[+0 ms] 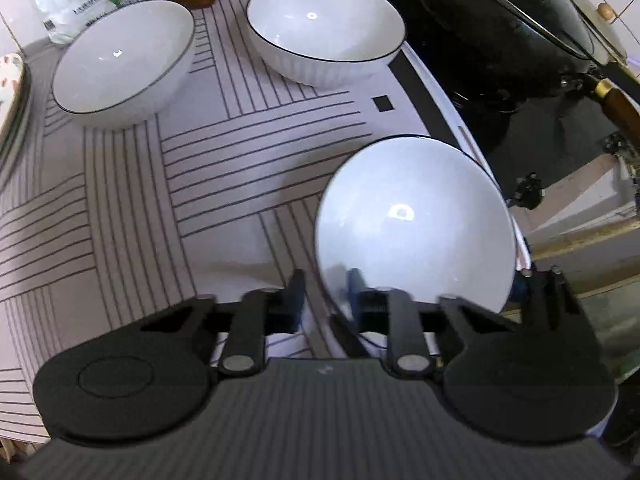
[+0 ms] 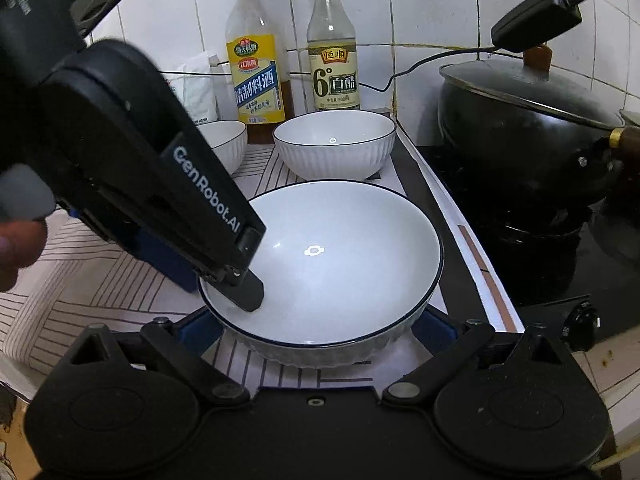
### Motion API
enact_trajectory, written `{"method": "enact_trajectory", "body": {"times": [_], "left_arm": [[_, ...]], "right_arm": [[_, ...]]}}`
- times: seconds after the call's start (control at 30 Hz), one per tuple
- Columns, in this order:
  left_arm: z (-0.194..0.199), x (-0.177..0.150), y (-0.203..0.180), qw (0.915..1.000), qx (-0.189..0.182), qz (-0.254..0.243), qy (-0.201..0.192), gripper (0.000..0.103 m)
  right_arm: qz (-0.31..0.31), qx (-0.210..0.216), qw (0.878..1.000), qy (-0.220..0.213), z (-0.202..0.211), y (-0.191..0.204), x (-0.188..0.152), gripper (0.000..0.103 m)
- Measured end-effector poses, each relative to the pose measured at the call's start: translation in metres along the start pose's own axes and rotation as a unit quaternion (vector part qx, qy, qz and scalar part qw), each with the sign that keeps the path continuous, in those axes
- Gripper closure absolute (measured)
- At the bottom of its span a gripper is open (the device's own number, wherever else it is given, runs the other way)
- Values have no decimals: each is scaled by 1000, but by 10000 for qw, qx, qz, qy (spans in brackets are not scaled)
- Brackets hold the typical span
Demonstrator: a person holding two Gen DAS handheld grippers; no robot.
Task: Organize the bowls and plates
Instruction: 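Lift the white bowl with both grippers and carry it toward the plate stack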
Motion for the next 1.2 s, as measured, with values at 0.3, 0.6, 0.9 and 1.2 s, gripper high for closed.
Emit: {"method": "enact_trajectory", "body": {"times": [0.3,0.6,0.9,1.2], "left_arm": [[5,-2,-2,9998,211,-66,7,91],[20,-20,16,9995,297,112,46,91],[56,-52,63,9964,563,633,-74,90],[84,-100,139,9845,958,1463,-110,90]], "right_arm": [[-181,30,9997,152,-4,6,4,2],[137,153,9996,201,1,27,4,2],[525,631,9963,270,6,77,5,2],[1163,1430,9816,494,-15,152,1,2]]}}
Point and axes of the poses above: each gripper's, at about its wrist camera, not at the fingertips, and z roughly against the way its jaws point, y to its left, x to its top, the point moved 3 cm from there along -z, roughly the way its jaws point, and after that the axes turned 15 degrees about -z, right-handed, at the moved point
